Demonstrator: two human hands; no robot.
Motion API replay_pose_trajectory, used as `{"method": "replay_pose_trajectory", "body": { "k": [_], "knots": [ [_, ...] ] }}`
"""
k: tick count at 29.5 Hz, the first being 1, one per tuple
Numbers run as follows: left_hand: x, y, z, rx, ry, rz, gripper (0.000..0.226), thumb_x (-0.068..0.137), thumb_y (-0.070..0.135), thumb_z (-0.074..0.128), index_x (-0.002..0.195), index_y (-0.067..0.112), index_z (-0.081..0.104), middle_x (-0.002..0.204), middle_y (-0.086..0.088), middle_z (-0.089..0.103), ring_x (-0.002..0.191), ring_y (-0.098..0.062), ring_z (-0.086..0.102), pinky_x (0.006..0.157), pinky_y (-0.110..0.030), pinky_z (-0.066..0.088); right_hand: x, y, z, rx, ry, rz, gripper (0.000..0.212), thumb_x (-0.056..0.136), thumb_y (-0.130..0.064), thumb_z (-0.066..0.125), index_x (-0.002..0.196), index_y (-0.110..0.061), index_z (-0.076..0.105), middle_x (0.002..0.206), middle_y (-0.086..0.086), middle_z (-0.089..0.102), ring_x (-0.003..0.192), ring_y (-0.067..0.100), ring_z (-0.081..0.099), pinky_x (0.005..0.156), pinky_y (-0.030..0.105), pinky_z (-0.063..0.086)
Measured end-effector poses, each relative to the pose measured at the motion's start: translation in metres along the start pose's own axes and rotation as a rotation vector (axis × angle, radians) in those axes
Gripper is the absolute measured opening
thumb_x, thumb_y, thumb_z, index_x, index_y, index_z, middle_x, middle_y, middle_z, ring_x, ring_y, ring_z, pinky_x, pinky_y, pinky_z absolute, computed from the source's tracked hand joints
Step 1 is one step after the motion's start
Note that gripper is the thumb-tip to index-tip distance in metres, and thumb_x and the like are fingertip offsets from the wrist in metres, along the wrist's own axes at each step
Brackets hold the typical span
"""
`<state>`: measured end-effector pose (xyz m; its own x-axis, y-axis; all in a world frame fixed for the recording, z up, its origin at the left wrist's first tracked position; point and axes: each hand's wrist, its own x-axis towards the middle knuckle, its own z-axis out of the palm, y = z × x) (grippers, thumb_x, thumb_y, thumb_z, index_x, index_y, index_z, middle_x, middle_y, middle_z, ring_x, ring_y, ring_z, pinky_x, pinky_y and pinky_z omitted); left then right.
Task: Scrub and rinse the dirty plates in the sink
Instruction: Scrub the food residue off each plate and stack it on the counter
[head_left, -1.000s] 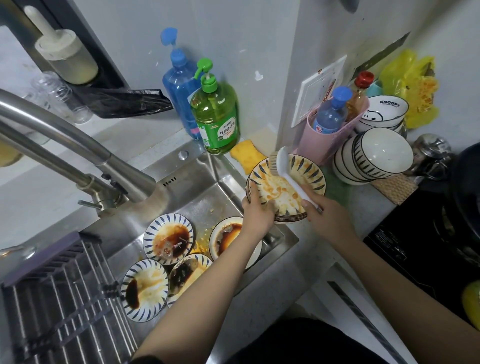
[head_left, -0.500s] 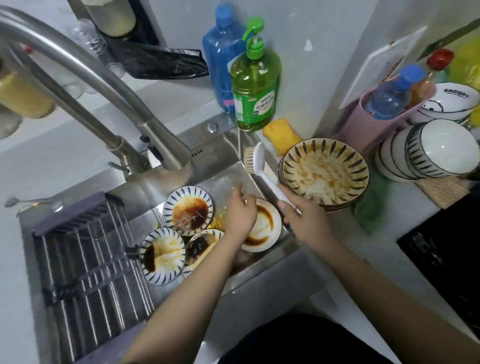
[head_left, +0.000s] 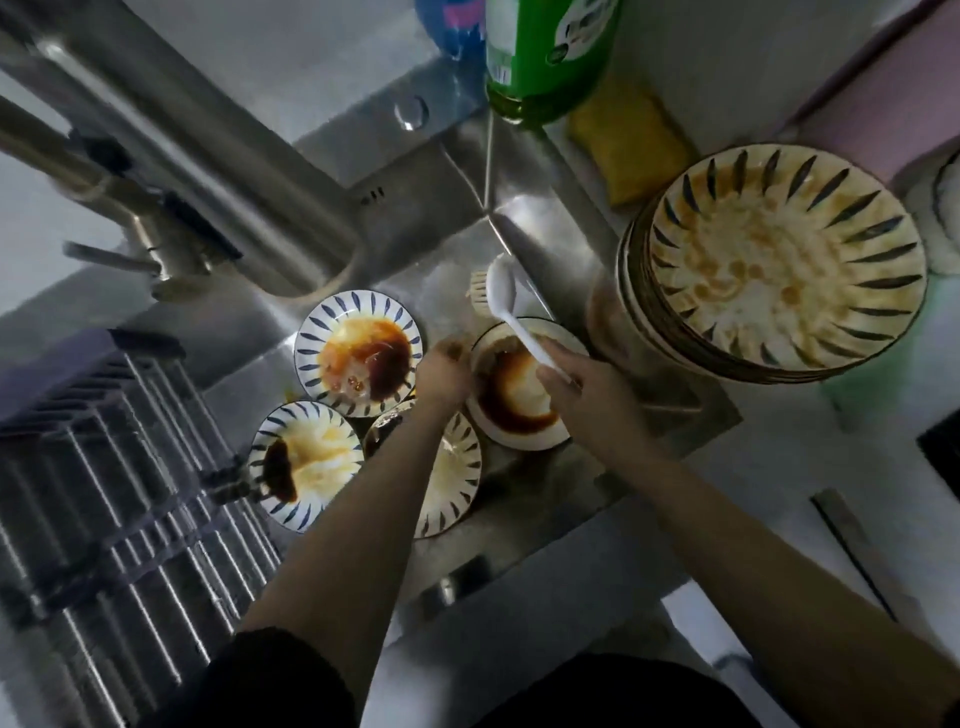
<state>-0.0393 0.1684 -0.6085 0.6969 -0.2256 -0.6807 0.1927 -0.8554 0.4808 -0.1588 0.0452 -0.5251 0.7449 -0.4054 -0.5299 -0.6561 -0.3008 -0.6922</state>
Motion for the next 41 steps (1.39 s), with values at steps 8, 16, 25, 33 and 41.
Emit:
{"method": "replay_pose_trajectory", "body": {
  "k": [8, 16, 25, 33, 41],
  "knots": [
    [0.04, -0.015, 0.016, 0.181, -0.124, -0.007, 0.022, 0.094, 0.012, 0.054, 0.109, 0.001, 0.065, 0.11, -0.017, 0.066, 0.101, -0.029, 0.059, 0.075, -0.028, 0.039, 0.03, -0.002, 0.008, 0.045, 0.001, 0.091, 0.042, 0.098, -0.03, 0.05, 0.139, -0.026, 0.047, 0.115, 0.001, 0.063, 0.102, 0.018, 0.06, 0.088, 0.038, 0.051],
    [0.049, -0.003, 0.011, 0.191, -0.097, 0.011, 0.02, 0.096, 0.012, 0.048, 0.102, 0.001, 0.064, 0.098, -0.014, 0.065, 0.088, -0.025, 0.059, 0.07, -0.03, 0.042, 0.035, 0.001, 0.007, 0.073, -0.009, 0.105, 0.041, 0.098, -0.029, 0.05, 0.138, -0.029, 0.048, 0.099, -0.005, 0.06, 0.09, 0.015, 0.059, 0.076, 0.027, 0.044],
    [0.03, 0.01, -0.023, 0.247, -0.003, 0.102, 0.021, 0.097, 0.012, 0.046, 0.109, -0.001, 0.057, 0.099, -0.016, 0.063, 0.095, -0.031, 0.061, 0.069, -0.031, 0.04, 0.025, -0.012, -0.001, 0.066, -0.031, 0.115, 0.043, 0.098, -0.028, 0.05, 0.141, -0.026, 0.045, 0.123, 0.002, 0.06, 0.108, 0.02, 0.059, 0.086, 0.031, 0.048],
    [-0.037, 0.009, -0.072, 0.114, 0.16, 0.008, 0.033, 0.098, 0.021, 0.048, 0.121, -0.003, 0.05, 0.118, -0.021, 0.061, 0.109, -0.036, 0.057, 0.075, -0.03, 0.037, -0.006, -0.033, -0.015, 0.036, -0.016, -0.037, 0.04, 0.096, -0.019, 0.053, 0.136, -0.019, 0.053, 0.079, -0.007, 0.055, 0.079, 0.017, 0.053, 0.071, 0.027, 0.042],
    [-0.119, -0.023, -0.102, -0.074, 0.369, -0.106, 0.031, 0.098, 0.021, 0.042, 0.119, -0.001, 0.051, 0.114, -0.022, 0.063, 0.105, -0.039, 0.059, 0.083, -0.037, 0.044, -0.041, -0.055, -0.02, -0.089, -0.128, -0.129, 0.038, 0.097, -0.024, 0.051, 0.134, -0.028, 0.054, 0.093, -0.003, 0.063, 0.082, 0.022, 0.065, 0.06, 0.024, 0.043]
  ]
}}
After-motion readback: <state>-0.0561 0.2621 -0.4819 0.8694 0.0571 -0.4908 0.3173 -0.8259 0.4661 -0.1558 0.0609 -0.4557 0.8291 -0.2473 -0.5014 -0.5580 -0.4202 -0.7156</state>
